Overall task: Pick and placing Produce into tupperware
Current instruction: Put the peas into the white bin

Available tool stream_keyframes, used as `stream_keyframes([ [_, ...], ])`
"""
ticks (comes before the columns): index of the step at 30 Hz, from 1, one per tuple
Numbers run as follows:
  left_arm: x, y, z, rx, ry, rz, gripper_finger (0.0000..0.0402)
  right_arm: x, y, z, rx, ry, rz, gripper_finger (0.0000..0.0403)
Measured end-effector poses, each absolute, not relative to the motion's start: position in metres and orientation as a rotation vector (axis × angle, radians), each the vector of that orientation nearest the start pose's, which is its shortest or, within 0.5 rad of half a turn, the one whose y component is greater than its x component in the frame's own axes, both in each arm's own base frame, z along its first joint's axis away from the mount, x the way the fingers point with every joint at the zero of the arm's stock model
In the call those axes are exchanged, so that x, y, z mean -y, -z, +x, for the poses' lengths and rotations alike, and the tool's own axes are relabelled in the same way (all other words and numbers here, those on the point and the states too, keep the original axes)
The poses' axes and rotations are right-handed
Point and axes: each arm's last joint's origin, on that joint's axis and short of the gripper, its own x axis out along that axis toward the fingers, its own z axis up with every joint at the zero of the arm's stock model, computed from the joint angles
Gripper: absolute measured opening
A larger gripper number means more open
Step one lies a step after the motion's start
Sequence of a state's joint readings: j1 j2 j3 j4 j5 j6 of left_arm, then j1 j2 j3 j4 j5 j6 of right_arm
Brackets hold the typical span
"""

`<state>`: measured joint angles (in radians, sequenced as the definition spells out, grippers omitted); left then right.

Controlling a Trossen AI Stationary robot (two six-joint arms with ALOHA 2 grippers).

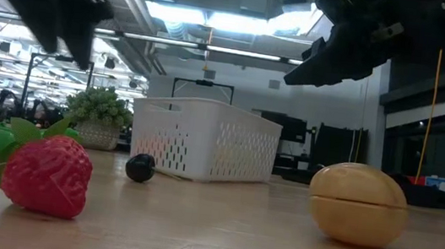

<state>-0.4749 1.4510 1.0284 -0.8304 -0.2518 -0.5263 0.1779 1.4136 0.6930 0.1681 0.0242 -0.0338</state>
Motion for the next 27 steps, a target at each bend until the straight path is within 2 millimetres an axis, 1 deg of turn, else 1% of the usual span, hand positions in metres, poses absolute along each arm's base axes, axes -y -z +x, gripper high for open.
stream_keyframes([
  [3, 0.127, -0.223, 0.238, -1.196, -0.115, -0.021, 0.029, -0.052, -0.197, 0.28, -0.547, -0.166, -0.094, 0.0049],
  [7, 0.138, -0.218, 0.235, -1.21, -0.1, -0.008, 0.029, -0.053, -0.197, 0.28, -0.546, -0.178, -0.111, 0.0049],
  [11, 0.145, -0.218, 0.231, -1.202, -0.094, -0.028, 0.029, -0.054, -0.197, 0.279, -0.546, -0.181, -0.112, 0.0049],
  [14, 0.15, -0.219, 0.23, -1.184, -0.112, -0.083, 0.029, -0.054, -0.197, 0.279, -0.546, -0.181, -0.112, 0.0049],
  [19, 0.153, -0.22, 0.231, -1.165, -0.103, -0.104, 0.029, -0.054, -0.197, 0.279, -0.546, -0.181, -0.112, 0.0049],
  [24, 0.153, -0.219, 0.231, -1.164, -0.132, -0.147, 0.029, -0.054, -0.197, 0.279, -0.546, -0.181, -0.112, 0.0049],
  [27, 0.153, -0.22, 0.231, -1.159, -0.135, -0.133, 0.029, -0.054, -0.197, 0.279, -0.546, -0.181, -0.112, 0.0049],
])
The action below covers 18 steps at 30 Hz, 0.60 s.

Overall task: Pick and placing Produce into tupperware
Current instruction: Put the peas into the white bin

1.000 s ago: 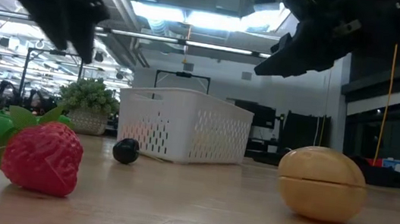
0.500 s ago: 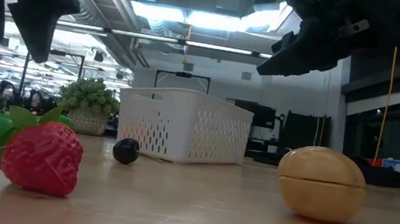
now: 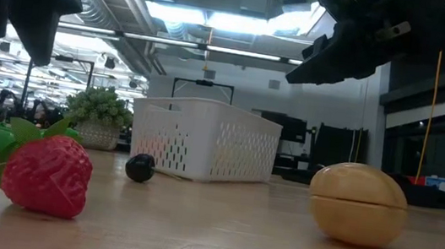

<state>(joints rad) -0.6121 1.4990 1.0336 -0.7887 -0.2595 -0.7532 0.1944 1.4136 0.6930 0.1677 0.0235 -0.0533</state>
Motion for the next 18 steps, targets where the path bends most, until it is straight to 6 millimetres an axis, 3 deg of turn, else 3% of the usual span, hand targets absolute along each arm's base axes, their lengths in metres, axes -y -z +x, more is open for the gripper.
stream_keyframes([
  [4, 0.151, -0.216, 0.23, -1.139, -0.177, -0.104, 0.029, -0.054, -0.197, 0.279, -0.546, -0.181, -0.112, 0.0049],
  [18, 0.134, -0.172, 0.218, -1.176, -0.222, -0.087, 0.029, -0.054, -0.197, 0.279, -0.545, -0.181, -0.112, 0.0048],
])
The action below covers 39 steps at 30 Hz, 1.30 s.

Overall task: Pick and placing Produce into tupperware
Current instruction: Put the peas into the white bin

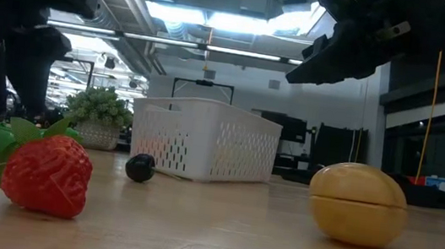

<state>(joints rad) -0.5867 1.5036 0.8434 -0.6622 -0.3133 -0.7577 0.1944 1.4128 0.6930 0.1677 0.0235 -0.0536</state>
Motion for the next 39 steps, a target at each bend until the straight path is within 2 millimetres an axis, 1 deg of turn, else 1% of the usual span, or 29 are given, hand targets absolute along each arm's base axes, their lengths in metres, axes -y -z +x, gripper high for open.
stream_keyframes([
  [6, 0.13, -0.163, 0.214, -1.194, -0.238, -0.079, 0.029, -0.054, -0.197, 0.279, -0.545, -0.181, -0.112, 0.0048],
  [15, 0.128, -0.149, 0.213, -1.123, -0.219, -0.118, 0.029, -0.054, -0.197, 0.279, -0.545, -0.181, -0.112, 0.0048],
  [23, 0.116, -0.137, 0.211, -1.125, -0.253, -0.129, 0.029, -0.054, -0.197, 0.279, -0.545, -0.181, -0.112, 0.0048],
  [28, 0.111, -0.134, 0.211, -1.131, -0.269, -0.132, 0.0289, -0.054, -0.197, 0.279, -0.545, -0.182, -0.115, 0.0049],
  [34, 0.111, -0.134, 0.212, -1.124, -0.265, -0.14, 0.0265, -0.054, -0.197, 0.279, -0.546, -0.182, -0.116, 0.0049],
  [39, 0.112, -0.134, 0.211, -1.143, -0.246, -0.157, 0.0224, -0.054, -0.197, 0.279, -0.546, -0.182, -0.116, 0.0049],
])
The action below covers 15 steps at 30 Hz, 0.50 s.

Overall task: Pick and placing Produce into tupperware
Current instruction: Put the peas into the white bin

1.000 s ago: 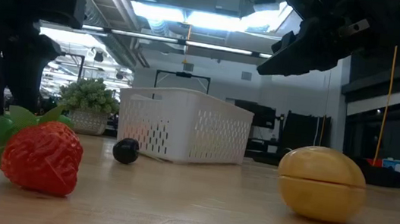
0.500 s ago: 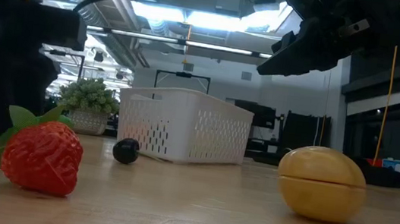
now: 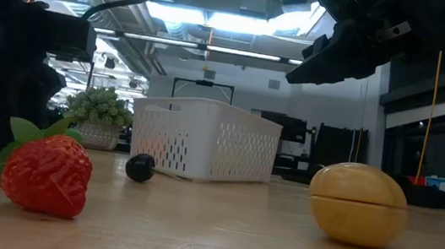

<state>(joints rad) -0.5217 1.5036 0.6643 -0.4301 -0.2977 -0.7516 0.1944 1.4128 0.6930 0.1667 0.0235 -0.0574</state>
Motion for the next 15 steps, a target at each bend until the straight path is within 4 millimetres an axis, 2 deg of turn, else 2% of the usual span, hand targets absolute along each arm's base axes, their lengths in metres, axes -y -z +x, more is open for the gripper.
stream_keyframes([
  [10, 0.1131, -0.1343, 0.2135, -1.123, -0.235, -0.179, 0.0129, -0.0543, -0.197, 0.2793, -0.546, -0.182, -0.116, 0.0049],
  [15, 0.1135, -0.1347, 0.2142, -1.116, -0.233, -0.184, 0.012, -0.0542, -0.197, 0.2793, -0.546, -0.182, -0.116, 0.0049],
])
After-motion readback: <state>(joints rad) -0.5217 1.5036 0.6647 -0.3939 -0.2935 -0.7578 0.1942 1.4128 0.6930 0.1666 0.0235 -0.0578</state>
